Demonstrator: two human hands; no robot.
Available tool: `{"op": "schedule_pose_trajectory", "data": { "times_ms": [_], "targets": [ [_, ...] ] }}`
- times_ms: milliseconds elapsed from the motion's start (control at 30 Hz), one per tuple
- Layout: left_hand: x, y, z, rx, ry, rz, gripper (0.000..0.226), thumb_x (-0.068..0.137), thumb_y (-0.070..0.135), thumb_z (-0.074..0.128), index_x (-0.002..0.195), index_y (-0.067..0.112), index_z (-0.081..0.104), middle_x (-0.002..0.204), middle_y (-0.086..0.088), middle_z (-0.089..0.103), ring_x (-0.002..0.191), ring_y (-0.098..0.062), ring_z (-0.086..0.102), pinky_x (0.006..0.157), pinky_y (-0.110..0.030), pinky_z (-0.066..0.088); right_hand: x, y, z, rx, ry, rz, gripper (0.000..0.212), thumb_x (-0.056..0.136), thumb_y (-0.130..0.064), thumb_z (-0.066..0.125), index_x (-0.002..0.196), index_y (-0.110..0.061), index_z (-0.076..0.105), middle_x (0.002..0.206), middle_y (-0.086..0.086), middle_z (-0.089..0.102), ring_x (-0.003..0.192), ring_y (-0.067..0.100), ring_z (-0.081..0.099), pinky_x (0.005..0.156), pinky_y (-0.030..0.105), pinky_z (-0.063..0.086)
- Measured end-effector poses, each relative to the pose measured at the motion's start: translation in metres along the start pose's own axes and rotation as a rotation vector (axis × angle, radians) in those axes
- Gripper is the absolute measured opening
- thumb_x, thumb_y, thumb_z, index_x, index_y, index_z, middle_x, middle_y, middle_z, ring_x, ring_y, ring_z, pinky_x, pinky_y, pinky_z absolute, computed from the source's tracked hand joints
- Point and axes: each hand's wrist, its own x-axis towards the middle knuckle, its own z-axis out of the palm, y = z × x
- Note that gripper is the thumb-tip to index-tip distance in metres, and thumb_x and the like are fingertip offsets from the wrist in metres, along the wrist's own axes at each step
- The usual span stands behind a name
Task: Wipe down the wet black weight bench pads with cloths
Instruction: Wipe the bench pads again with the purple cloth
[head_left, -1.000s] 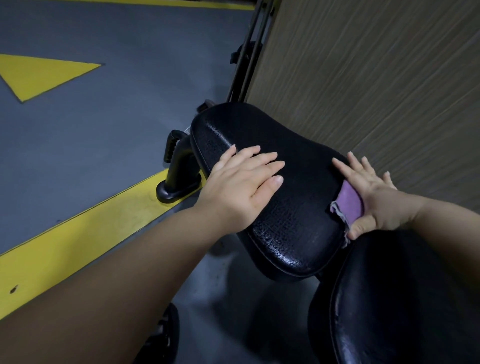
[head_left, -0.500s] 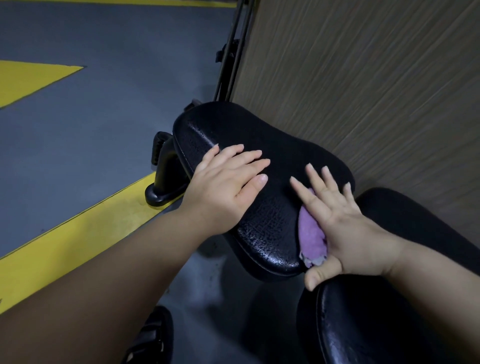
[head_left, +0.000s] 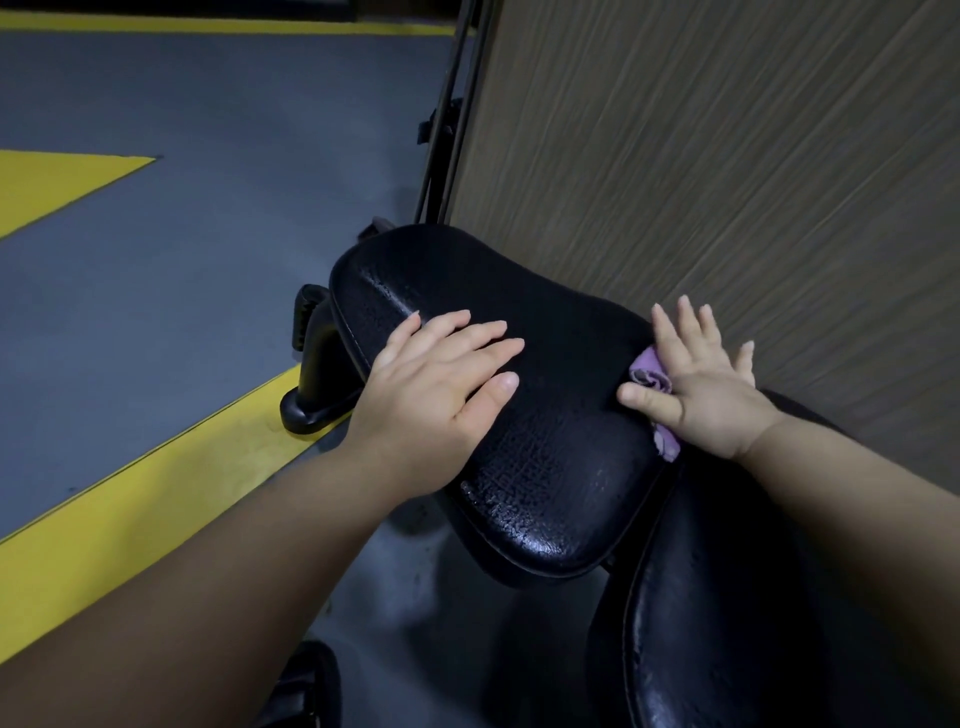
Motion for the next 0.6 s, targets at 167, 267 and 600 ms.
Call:
{"op": "schedule_pose_trajectory", "data": {
  "times_ms": [167, 267, 600],
  "targets": [
    [0.001, -0.001, 0.001, 0.011, 0.008, 0.012, 0.058, 0.093, 0.055, 0.02, 0.136, 0.037, 0.054, 0.145, 0.02, 0.045, 0.142, -0.004, 0.024, 0.115, -0.021, -0.007, -0.043, -0.038, 0.015, -0.042, -0.073, -0.228, 0.134, 0.036, -0.105, 0.013, 0.139, -0.032, -0.034, 0.145, -0.006, -0.044, 0.138, 0.012, -0.036, 0.116, 0.041, -0.015],
    [0.001, -0.001, 0.0, 0.012, -0.006, 0.016, 0.059, 0.093, 0.056, 0.019, 0.137, 0.037, 0.053, 0.146, 0.021, 0.044, 0.142, -0.003, 0.022, 0.115, -0.021, -0.008, -0.064, -0.053, 0.026, -0.113, -0.066, -0.314, 0.128, 0.039, -0.104, 0.005, 0.135, -0.033, -0.04, 0.141, -0.01, -0.05, 0.133, 0.011, -0.043, 0.116, 0.046, -0.017],
    [-0.001, -0.001, -0.003, 0.001, -0.025, 0.041, 0.061, 0.094, 0.056, 0.017, 0.139, 0.035, 0.052, 0.148, 0.019, 0.043, 0.143, -0.005, 0.021, 0.115, -0.021, -0.01, -0.053, -0.021, 0.0, 0.072, 0.028, -0.105, 0.152, 0.026, -0.106, 0.028, 0.145, -0.027, -0.022, 0.15, -0.008, -0.035, 0.139, 0.008, -0.032, 0.117, 0.04, -0.013]
  ]
}}
